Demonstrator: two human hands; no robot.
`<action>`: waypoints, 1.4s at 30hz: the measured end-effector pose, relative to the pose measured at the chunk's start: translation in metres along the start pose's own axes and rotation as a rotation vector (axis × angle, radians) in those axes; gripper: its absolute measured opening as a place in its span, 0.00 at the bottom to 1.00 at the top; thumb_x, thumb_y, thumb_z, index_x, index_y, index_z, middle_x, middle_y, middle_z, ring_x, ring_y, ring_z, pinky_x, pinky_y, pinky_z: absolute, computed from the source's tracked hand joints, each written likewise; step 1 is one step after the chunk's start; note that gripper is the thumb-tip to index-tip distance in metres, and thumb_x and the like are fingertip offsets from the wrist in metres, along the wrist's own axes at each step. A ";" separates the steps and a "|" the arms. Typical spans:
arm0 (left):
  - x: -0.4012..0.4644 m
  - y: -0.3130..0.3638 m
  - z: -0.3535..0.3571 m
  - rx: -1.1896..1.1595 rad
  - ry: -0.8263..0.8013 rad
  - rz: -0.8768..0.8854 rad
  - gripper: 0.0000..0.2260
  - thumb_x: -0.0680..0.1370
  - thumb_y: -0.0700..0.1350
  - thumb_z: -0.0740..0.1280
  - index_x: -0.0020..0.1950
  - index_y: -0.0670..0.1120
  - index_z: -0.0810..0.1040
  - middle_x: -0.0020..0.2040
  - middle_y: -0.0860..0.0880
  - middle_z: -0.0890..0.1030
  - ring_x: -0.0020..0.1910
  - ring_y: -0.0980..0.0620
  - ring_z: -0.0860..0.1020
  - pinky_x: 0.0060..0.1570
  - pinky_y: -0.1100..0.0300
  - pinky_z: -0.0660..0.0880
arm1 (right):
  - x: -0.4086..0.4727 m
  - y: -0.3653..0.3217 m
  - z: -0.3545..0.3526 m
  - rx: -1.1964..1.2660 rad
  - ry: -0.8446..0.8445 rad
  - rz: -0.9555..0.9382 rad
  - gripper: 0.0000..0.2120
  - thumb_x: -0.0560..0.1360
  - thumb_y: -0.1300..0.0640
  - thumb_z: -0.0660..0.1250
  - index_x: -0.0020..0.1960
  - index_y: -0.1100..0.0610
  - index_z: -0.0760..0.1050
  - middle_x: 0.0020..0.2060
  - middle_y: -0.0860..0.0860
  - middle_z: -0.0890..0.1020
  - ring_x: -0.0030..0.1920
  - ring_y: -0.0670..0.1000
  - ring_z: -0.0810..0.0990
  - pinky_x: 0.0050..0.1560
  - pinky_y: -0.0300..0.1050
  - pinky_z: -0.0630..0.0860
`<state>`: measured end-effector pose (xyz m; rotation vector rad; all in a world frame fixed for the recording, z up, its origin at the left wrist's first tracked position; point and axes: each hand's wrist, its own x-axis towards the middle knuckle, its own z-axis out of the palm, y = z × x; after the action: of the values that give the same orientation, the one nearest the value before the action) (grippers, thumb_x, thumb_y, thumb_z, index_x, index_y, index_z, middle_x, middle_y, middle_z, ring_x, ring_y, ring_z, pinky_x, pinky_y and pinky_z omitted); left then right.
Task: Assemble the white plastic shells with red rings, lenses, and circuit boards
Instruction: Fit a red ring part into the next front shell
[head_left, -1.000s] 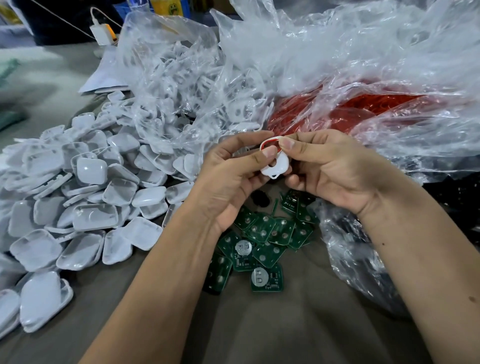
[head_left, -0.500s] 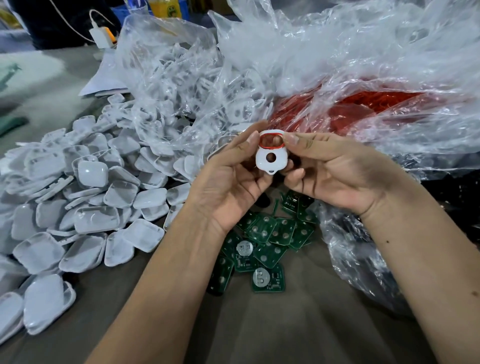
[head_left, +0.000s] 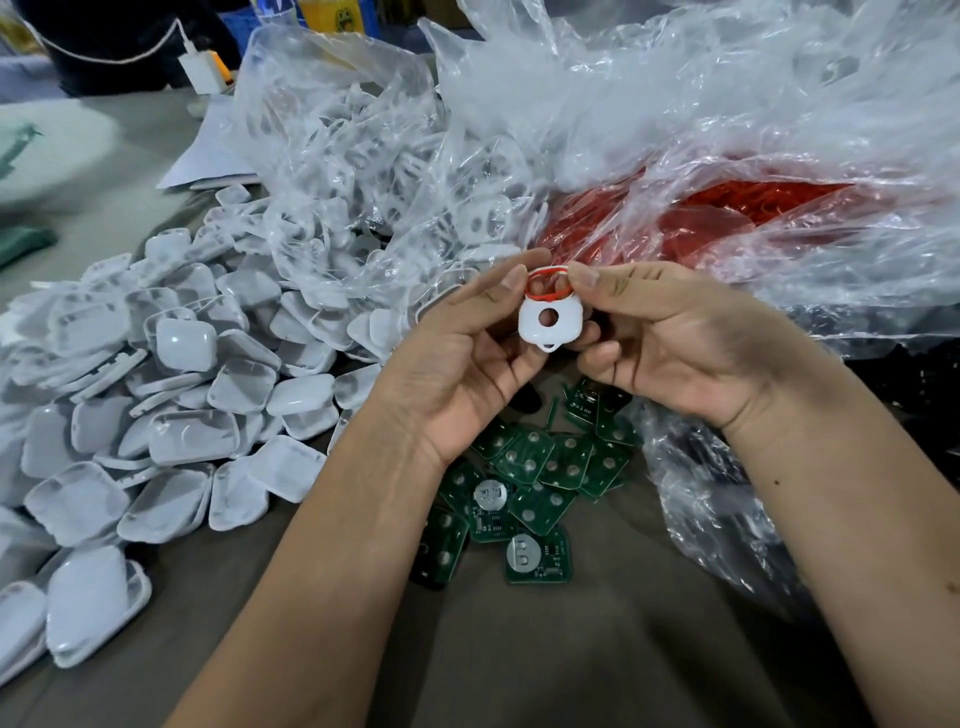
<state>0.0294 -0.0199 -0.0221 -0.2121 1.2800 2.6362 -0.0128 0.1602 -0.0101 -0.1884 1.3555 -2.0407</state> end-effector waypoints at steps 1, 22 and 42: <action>0.000 0.001 -0.001 0.012 0.009 0.005 0.09 0.72 0.44 0.72 0.51 0.46 0.87 0.48 0.47 0.87 0.43 0.51 0.85 0.41 0.61 0.83 | 0.000 0.000 0.001 0.000 0.003 -0.001 0.17 0.74 0.58 0.72 0.58 0.68 0.82 0.42 0.56 0.82 0.35 0.45 0.74 0.31 0.34 0.75; -0.002 -0.001 -0.005 0.406 0.178 0.246 0.18 0.65 0.38 0.79 0.54 0.40 0.85 0.46 0.39 0.87 0.44 0.43 0.86 0.46 0.49 0.84 | 0.004 0.008 0.011 -0.235 0.121 -0.083 0.11 0.82 0.59 0.66 0.52 0.65 0.83 0.38 0.54 0.80 0.34 0.46 0.76 0.31 0.37 0.77; 0.004 -0.002 -0.010 0.474 0.215 0.452 0.14 0.71 0.31 0.78 0.54 0.44 0.85 0.47 0.43 0.88 0.46 0.46 0.87 0.50 0.51 0.83 | 0.013 0.021 0.010 -0.506 0.403 -0.440 0.04 0.77 0.62 0.75 0.50 0.59 0.83 0.36 0.55 0.86 0.33 0.51 0.84 0.27 0.42 0.78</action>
<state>0.0268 -0.0258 -0.0303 -0.1445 2.2046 2.5907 -0.0084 0.1398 -0.0271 -0.3319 2.2417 -2.1105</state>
